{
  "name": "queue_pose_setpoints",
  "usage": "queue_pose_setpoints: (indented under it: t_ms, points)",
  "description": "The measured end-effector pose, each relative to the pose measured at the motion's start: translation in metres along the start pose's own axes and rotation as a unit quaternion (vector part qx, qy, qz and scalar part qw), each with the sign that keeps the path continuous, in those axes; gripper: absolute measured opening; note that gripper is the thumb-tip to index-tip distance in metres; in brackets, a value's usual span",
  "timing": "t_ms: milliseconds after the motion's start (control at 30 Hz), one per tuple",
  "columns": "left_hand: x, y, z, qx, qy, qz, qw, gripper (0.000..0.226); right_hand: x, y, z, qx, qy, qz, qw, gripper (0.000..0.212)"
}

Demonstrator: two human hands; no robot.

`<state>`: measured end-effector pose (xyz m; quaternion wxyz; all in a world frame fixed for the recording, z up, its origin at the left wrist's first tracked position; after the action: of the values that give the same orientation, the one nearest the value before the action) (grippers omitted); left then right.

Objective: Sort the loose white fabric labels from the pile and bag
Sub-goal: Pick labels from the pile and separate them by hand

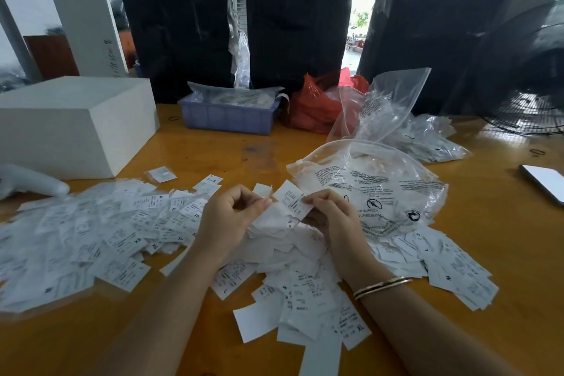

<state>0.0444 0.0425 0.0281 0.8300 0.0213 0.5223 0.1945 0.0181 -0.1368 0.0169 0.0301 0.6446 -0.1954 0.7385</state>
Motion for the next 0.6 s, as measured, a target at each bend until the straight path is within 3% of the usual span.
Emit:
queue_pose_setpoints:
  t_ms: [133,200,300,467,600]
  points:
    - [0.003,0.001,0.0,-0.012,0.051,-0.058,0.997,0.015,0.001,0.006,0.003,-0.056,0.035,-0.069,0.995,0.01]
    - [0.006,0.0,-0.001,-0.017,0.129,-0.143,0.981,0.008,0.001,0.009,0.005,-0.062,0.039,-0.061,0.995,0.028]
    - [0.012,-0.005,-0.003,-0.007,0.22,-0.252,0.942,0.018,0.001,0.01,0.007,-0.05,0.017,0.005,0.999,0.047]
    - [0.01,-0.013,-0.007,0.033,0.282,-0.348,0.893,0.032,-0.001,0.003,0.004,-0.023,-0.017,0.047,0.999,0.042]
    - [0.006,-0.017,-0.011,0.05,0.302,-0.335,0.891,0.024,-0.002,0.004,0.005,-0.012,-0.009,0.058,0.998,0.046]
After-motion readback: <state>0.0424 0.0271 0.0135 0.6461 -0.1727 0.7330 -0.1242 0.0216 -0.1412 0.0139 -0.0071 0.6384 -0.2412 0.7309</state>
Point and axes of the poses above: each hand's wrist, its own z-axis towards the middle knuckle, its own y-axis out of the back of the hand, x = y × z, the point moved 5 cm from there along z, towards the middle knuckle, and after that the axes turned 12 degrees about -x, right-handed, at the moved point
